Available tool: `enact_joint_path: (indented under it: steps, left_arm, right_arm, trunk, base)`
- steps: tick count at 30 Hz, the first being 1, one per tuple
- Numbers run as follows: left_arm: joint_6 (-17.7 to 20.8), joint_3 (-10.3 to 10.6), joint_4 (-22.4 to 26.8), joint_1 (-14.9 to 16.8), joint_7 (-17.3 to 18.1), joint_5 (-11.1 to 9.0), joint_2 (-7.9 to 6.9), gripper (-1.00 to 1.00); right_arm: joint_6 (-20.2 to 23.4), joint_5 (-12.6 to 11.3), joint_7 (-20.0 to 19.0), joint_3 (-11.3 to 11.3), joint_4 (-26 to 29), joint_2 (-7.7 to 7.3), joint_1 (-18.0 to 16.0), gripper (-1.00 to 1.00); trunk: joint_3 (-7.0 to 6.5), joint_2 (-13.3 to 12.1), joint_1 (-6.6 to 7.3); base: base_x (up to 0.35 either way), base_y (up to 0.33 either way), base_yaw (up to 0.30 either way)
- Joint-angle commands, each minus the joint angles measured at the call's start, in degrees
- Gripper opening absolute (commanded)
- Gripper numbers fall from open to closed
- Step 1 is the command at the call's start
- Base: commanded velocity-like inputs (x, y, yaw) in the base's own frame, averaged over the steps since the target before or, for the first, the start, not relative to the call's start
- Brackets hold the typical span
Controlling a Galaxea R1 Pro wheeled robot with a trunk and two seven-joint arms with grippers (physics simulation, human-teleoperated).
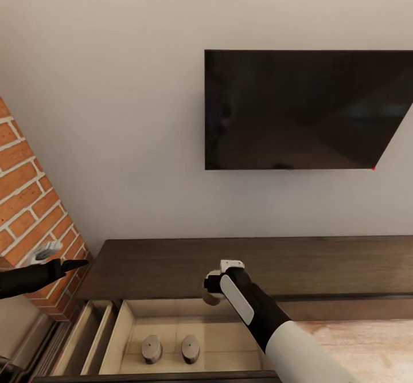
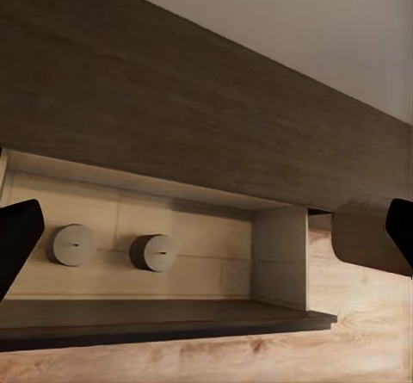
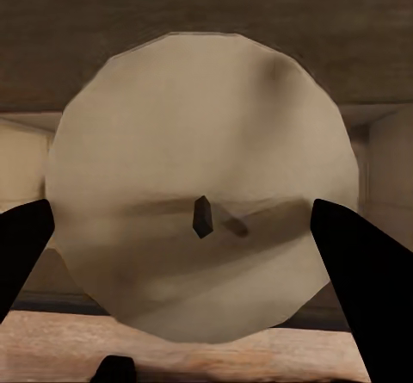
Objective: Place each of the two pumpkins and all three candles from the living room inside a cabinet in the living room (use any cabinet), then make sure every cabinet is closed, and position the cauldron so it is next to a table in the living room.
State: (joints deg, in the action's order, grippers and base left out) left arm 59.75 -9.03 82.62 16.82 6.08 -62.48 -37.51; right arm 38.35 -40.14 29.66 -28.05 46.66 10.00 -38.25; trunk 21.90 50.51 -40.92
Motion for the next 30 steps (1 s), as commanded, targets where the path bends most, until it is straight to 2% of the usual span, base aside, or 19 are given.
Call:
enact_joint_path:
  steps: [1, 5, 8, 11, 14, 19, 23, 30]
  left_arm:
    - [0.2, -0.1, 0.0, 0.1, 0.6, 0.5, 0.03, 1.00]
    - [0.2, -0.1, 0.0, 0.1, 0.6, 0.4, 0.13, 1.00]
    - [0.2, 0.0, 0.0, 0.1, 0.6, 0.4, 0.12, 1.00]
    - [0.2, -0.2, 0.0, 0.1, 0.6, 0.4, 0.09, 1.00]
    - [0.2, -0.2, 0.0, 0.1, 0.6, 0.3, 0.08, 1.00]
    - [0.2, -0.3, 0.0, 0.1, 0.6, 0.3, 0.03, 1.00]
    - [0.2, -0.3, 0.0, 0.1, 0.6, 0.3, 0.00, 1.00]
    - [0.2, -0.1, 0.0, 0.1, 0.6, 0.3, 0.04, 1.00]
  right_arm:
    - [0.3, -0.8, 0.6, -0.1, 0.1, 0.00, -0.1, -1.00]
    - [1.6, -2.9, 0.6, 0.1, -0.2, 0.00, -0.1, -1.00]
    - [2.4, -3.3, 0.7, 0.2, -0.2, 0.00, -0.2, -1.00]
    - [5.5, -3.5, 0.6, 0.4, 0.0, 0.00, -0.2, -1.00]
    - [8.1, -3.7, 0.6, 2.2, 0.0, 0.00, -0.2, -1.00]
    - [9.1, -3.8, 0.7, 3.6, -0.2, 0.00, -0.2, -1.00]
    - [9.0, -3.8, 0.7, 3.9, -0.7, 0.00, -0.2, -1.00]
    - [8.6, -3.8, 0.8, 4.0, -5.6, 0.00, -0.2, -1.00]
  trunk:
    - [0.25, 0.5, -0.23]
    - [0.97, 2.1, -1.11]
    - [1.51, 3.3, -1.77]
    - [2.05, 4.5, -2.43]
    - [2.59, 5.7, -3.09]
    - [3.48, 7.7, -4.19]
    - [4.20, 9.3, -5.07]
    - [5.46, 12.1, -6.60]
  base:
    - [0.000, 0.000, 0.000]
    - [0.000, 0.000, 0.000]
    - [0.000, 0.000, 0.000]
    - [0.000, 0.000, 0.000]
    - [0.000, 0.000, 0.000]
    - [0.000, 0.000, 0.000]
    - [0.000, 0.000, 0.000]
    - [0.000, 0.000, 0.000]
